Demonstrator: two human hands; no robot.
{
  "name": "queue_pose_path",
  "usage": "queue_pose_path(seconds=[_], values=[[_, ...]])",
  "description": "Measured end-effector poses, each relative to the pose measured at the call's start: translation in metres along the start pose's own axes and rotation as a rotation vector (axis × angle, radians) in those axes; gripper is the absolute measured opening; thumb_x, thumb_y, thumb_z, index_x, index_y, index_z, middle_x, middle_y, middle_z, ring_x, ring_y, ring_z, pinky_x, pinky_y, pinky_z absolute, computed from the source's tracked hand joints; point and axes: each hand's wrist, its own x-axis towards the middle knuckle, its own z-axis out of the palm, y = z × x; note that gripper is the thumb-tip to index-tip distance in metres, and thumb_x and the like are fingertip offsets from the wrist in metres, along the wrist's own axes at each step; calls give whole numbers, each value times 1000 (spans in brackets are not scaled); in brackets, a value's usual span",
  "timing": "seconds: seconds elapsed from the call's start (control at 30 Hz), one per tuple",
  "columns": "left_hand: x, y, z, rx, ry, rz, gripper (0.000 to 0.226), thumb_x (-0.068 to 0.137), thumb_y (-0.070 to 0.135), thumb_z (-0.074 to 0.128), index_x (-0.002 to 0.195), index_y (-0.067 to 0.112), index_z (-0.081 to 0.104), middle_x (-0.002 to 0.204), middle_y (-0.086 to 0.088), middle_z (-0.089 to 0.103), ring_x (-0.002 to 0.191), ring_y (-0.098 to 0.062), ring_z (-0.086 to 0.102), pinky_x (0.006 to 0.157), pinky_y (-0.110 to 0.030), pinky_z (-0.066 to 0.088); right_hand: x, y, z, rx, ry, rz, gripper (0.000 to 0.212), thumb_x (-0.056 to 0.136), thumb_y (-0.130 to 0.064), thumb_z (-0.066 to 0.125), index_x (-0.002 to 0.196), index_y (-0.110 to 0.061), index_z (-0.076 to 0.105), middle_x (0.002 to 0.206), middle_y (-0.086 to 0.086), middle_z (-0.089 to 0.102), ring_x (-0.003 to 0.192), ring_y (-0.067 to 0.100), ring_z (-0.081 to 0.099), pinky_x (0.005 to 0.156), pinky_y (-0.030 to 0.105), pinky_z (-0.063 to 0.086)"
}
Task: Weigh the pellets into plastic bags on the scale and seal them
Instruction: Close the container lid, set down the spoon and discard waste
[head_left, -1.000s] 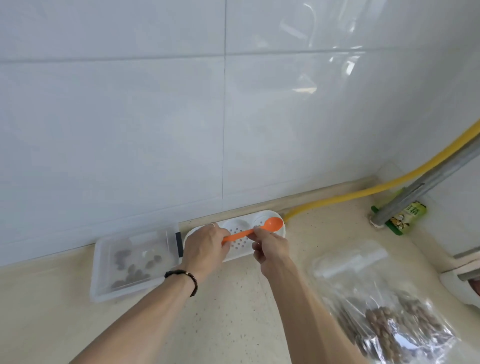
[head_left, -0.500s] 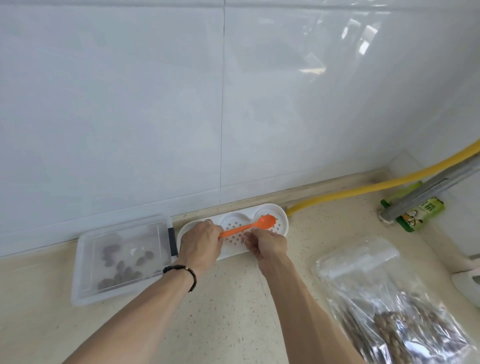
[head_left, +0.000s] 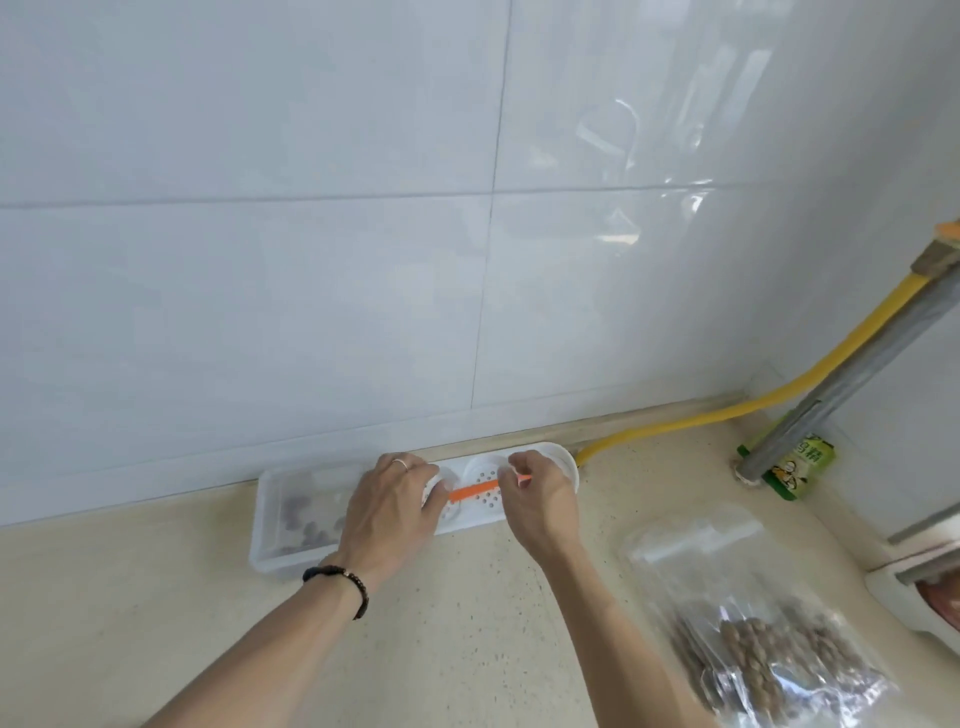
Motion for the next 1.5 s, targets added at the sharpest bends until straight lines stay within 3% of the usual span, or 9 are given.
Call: queue_pose_path(seconds=[0.17, 0.3, 0.57, 0.73, 0.87, 1.03, 1.2, 1.37, 1.5], values=[[-57, -26, -52, 76, 61, 45, 52, 91, 46, 25, 88, 17, 67, 93, 0, 67, 101, -21, 58, 89, -37, 49, -67, -39, 16, -379, 16, -302, 49, 100, -34, 47, 145, -15, 42, 153, 6, 38, 136, 26, 36, 105, 40, 36], [-118, -64, -81, 161, 89, 16, 47, 91, 43, 36, 107, 15, 71, 112, -6, 70, 116, -27, 59, 98, -39, 47, -135, -63, 48, -543, 3, -408, 54, 102, -41, 37, 152, -19, 29, 163, 6, 19, 149, 25, 14, 117, 42, 20], [-269, -158, -118, 156, -96, -84, 87, 82, 62, -2, 145, 20, 41, 150, -2, 42, 145, -21, 23, 119, -41, 16, -275, -88, 146, -624, -60, -423, 61, 102, -48, 23, 155, -20, 19, 165, 5, 8, 152, 23, 2, 120, 39, 10], [-366, -230, -129, 189, -165, -152, 71, 91, 57, 15, 136, 17, 52, 140, -6, 54, 139, -27, 38, 110, -47, 33, -347, -100, 213, -648, -202, -443, 60, 104, -46, 28, 156, -21, 15, 166, 4, 5, 152, 22, 0, 120, 39, 10], [-417, -272, -134, 158, -154, -255, 68, 92, 55, 20, 134, 13, 54, 135, -8, 57, 134, -32, 44, 105, -50, 39, -374, -106, 256, -658, -313, -472, 59, 103, -44, 32, 155, -21, 17, 165, 5, 7, 152, 22, 3, 119, 40, 13], [-445, -320, -130, 167, -169, -377, 78, 88, 59, 9, 149, 16, 34, 154, -10, 33, 147, -31, 17, 116, -49, 18, -376, -111, 316, -728, -439, -556, 64, 100, -42, 45, 154, -21, 17, 164, 8, 10, 148, 26, 14, 116, 41, 23], [-438, -358, -115, 209, -208, -402, 68, 94, 56, 35, 150, 17, 29, 154, -17, 27, 143, -40, 16, 113, -52, 22, -362, -108, 369, -896, -559, -603, 78, 93, -35, 60, 154, -25, 12, 164, 7, 1, 140, 34, 26, 110, 43, 32], [-430, -365, -106, 203, -178, -366, 72, 89, 55, 51, 146, 14, 33, 148, -14, 38, 139, -37, 27, 109, -50, 32, -353, -107, 391, -816, -498, -633, 43, 90, -8, 60, 132, -11, 47, 126, 9, 53, 115, 30, 51, 89, 35, 41], [-422, -362, -108, 106, -92, -339, 83, 86, 46, 60, 152, 14, 20, 138, -15, 47, 131, -31, 41, 107, -45, 37, -351, -105, 390, -658, -383, -684, 34, 84, 9, 51, 110, -8, 63, 101, 7, 63, 97, 29, 59, 68, 35, 45]])
